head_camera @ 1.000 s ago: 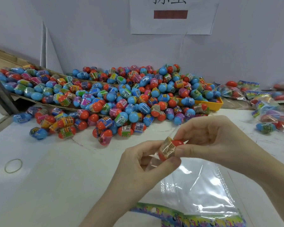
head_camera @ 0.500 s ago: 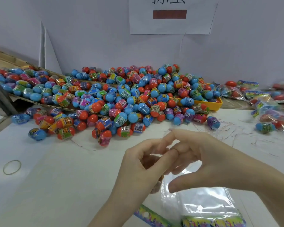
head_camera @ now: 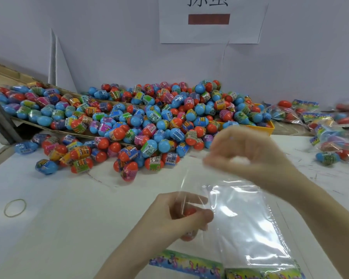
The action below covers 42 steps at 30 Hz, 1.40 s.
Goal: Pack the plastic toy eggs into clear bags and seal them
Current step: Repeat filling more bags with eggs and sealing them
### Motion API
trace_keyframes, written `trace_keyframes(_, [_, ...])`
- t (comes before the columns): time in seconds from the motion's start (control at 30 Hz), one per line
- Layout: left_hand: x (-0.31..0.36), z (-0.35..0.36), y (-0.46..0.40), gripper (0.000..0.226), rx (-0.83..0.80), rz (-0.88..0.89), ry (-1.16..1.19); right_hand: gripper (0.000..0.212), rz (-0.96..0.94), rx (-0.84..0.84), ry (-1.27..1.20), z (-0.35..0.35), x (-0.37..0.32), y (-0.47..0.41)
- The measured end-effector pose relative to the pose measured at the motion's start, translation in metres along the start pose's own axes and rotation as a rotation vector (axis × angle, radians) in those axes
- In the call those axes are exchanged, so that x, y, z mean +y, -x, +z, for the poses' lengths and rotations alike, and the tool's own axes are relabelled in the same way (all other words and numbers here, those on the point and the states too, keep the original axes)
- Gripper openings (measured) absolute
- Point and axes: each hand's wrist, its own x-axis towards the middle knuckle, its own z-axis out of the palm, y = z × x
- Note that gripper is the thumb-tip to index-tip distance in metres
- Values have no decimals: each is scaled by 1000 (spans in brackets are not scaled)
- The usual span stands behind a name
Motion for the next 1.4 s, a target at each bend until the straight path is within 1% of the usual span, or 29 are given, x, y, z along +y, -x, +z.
trace_keyframes(0.03, [-2, -1, -1, 46, 28, 6, 6, 13, -29, 174, 2, -6, 11, -8])
trace_keyframes(0.07, [-3, -3, -1, 48, 48, 14, 14, 8, -30, 307, 100, -12, 26, -16])
trace_keyframes(0.1, [-4, -4, -1, 48, 62, 21, 24, 12, 6, 363, 285, -16, 40, -25])
trace_keyframes(0.13, [-5, -5, -1, 47, 68, 25, 37, 22, 66, 328, 496, -18, 55, -32])
trace_keyframes(0.2, [-4, -5, -2, 46, 75, 19, 70, 44, 139, 85, 864, -19, 89, -38])
trace_keyframes(0.23, [-5, -5, -3, 46, 77, 16, 82, 52, 141, -35, 1014, -17, 103, -38])
trace_keyframes(0.27, [-5, -5, -4, 46, 79, 16, 91, 56, 123, -112, 1133, -15, 113, -37])
trace_keyframes(0.3, [-5, -6, -4, 45, 80, 18, 98, 58, 91, -134, 1202, -14, 120, -37])
trace_keyframes(0.37, [-4, -6, -4, 44, 75, 24, 95, 54, 29, -122, 1312, -12, 121, -37])
trace_keyframes(0.4, [-4, -5, -4, 45, 73, 25, 90, 50, 6, -107, 1341, -11, 119, -37])
trace_keyframes(0.47, [-3, -5, -4, 51, 74, 33, 90, 41, -109, -40, 1334, -12, 118, -36])
trace_keyframes(0.5, [-2, -4, -3, 54, 78, 39, 95, 37, -129, -43, 1367, -12, 115, -36])
trace_keyframes(0.57, [0, -4, -3, 57, 93, 50, 112, 28, -102, -41, 1432, -13, 113, -36])
trace_keyframes(0.6, [0, -3, -2, 57, 102, 58, 118, 26, -70, 13, 1406, -14, 112, -35])
trace_keyframes(0.63, [1, -3, -2, 55, 114, 70, 118, 27, -53, 123, 1302, -16, 109, -32])
trace_keyframes(0.67, [1, -2, -2, 54, 128, 87, 114, 27, -43, 289, 1114, -17, 101, -30])
trace_keyframes(0.7, [2, -1, -2, 54, 146, 105, 114, 23, -27, 452, 857, -19, 86, -27])
trace_keyframes(0.73, [2, 0, -2, 55, 167, 121, 117, 20, -15, 553, 555, -20, 67, -25])
trace_keyframes(0.77, [3, 1, -2, 54, 189, 135, 121, 16, -12, 569, 270, -21, 48, -20])
trace_keyframes(0.8, [4, 2, -2, 54, 207, 149, 120, 13, -28, 525, 47, -21, 28, -15])
trace_keyframes(0.83, [6, 4, -2, 53, 219, 163, 113, 11, -60, 444, -73, -20, 10, -8])
trace_keyframes(0.87, [7, 5, -2, 53, 226, 176, 104, 11, -105, 350, -74, -18, -6, -1])
trace_keyframes(0.93, [8, 8, -1, 53, 235, 201, 93, 17, -174, 193, 117, -12, -27, 9])
trace_keyframes(1.0, [9, 9, 1, 54, 234, 220, 71, 23, -149, 102, 286, -9, -35, 11])
trace_keyframes(1.1, [8, 10, 3, 53, 217, 240, 36, 28, -92, 12, 541, -14, -37, 7])
trace_keyframes(1.17, [7, 9, 3, 53, 212, 235, 18, 30, -85, -93, 705, -19, -41, 3])
trace_keyframes(1.23, [6, 7, 2, 53, 181, 226, 5, 27, -49, -199, 692, -23, -44, -1])
trace_keyframes(1.3, [5, 6, 2, 52, 138, 222, -3, 30, -21, -251, 647, -25, -46, -2])
trace_keyframes(1.4, [2, 4, 3, 52, 95, 237, -14, 43, -38, -209, 644, -24, -45, -3])
